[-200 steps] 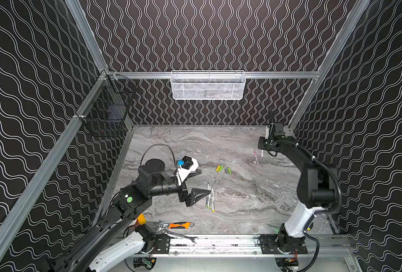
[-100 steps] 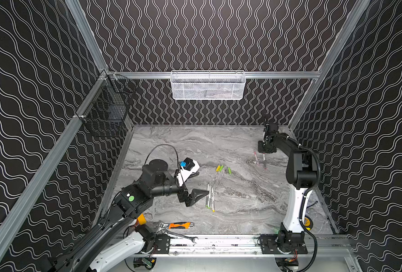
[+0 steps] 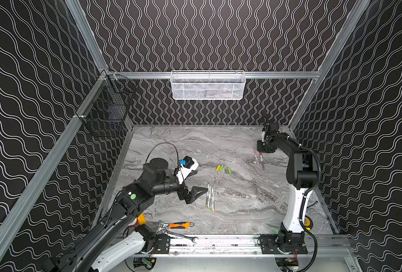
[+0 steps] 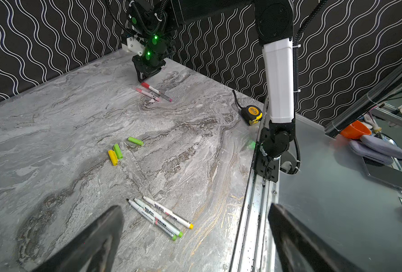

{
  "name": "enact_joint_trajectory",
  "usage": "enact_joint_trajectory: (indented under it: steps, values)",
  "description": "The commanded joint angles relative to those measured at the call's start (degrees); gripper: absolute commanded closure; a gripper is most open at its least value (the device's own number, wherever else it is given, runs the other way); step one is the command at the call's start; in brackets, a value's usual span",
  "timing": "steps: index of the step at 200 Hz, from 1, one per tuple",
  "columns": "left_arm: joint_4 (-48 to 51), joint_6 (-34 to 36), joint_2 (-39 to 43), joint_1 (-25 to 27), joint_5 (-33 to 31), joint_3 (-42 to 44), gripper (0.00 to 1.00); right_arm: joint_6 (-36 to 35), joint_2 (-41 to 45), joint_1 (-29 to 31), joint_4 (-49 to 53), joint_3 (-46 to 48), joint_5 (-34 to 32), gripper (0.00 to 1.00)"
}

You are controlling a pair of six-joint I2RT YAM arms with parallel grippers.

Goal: Insert the pens into the pen caps

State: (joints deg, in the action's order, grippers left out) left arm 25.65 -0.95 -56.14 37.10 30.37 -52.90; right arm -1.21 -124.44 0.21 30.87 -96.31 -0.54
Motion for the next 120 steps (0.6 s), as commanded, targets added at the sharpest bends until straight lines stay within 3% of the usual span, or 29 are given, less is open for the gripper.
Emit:
enact_joint_trajectory:
  steps: [1,33,65,120]
  values:
    - [-2.18,0.68,-0.45,-0.67,1.69,-0.19,0.01,-0.02,1.97,0.05,0.25,-0.32,0.89,0.62]
    - [-2.97,0.11,-1.07,-1.55,2.73,-0.27,0.01,0.85,7.34,0.53,1.57,0.64,2.21,0.46]
    - [-3.91,-0.74,-1.52,-2.58,3.18,-0.36,0.01,2.05,14.98,3.20,-0.20,6.17,8.33,0.26]
    - [-5.24,-3.12,-1.50,-3.51,-3.53,0.11,0.01,6.11,19.69,15.53,-1.84,15.29,11.36,0.24]
